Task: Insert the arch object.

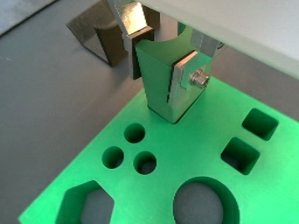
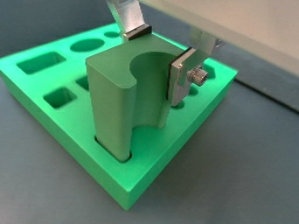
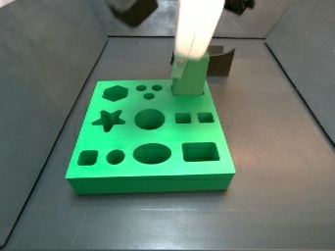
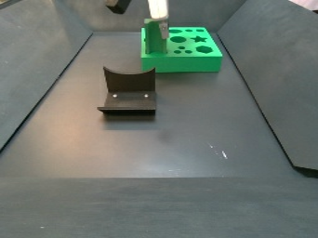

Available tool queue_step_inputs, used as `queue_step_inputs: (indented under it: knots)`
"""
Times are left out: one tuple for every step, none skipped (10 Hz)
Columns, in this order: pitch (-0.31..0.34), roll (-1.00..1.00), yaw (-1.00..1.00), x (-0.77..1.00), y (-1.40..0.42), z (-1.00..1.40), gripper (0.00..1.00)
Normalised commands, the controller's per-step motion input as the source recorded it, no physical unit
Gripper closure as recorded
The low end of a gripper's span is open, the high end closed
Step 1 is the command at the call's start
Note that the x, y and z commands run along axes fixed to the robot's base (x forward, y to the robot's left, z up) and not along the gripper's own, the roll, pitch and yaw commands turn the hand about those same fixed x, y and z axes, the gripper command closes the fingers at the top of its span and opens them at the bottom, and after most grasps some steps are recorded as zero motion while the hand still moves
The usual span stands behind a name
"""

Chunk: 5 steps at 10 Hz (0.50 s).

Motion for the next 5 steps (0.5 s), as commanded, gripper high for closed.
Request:
queue_step_inputs:
  knots:
    - [-0.227,0.04,0.01,-0.16,-0.07,-0.83,1.00]
    - [-0.146,0.00,-0.17,0.00,0.11,-0.89,1.00]
    - [-0.161,-0.05,-0.42,0.00,0.19,-0.75,1.00]
    - [-0.124,-0.18,-0.27,0.00,0.19,-0.27,1.00]
    - [0.000,0.00,0.00,0.00,0.00,0.00,1.00]
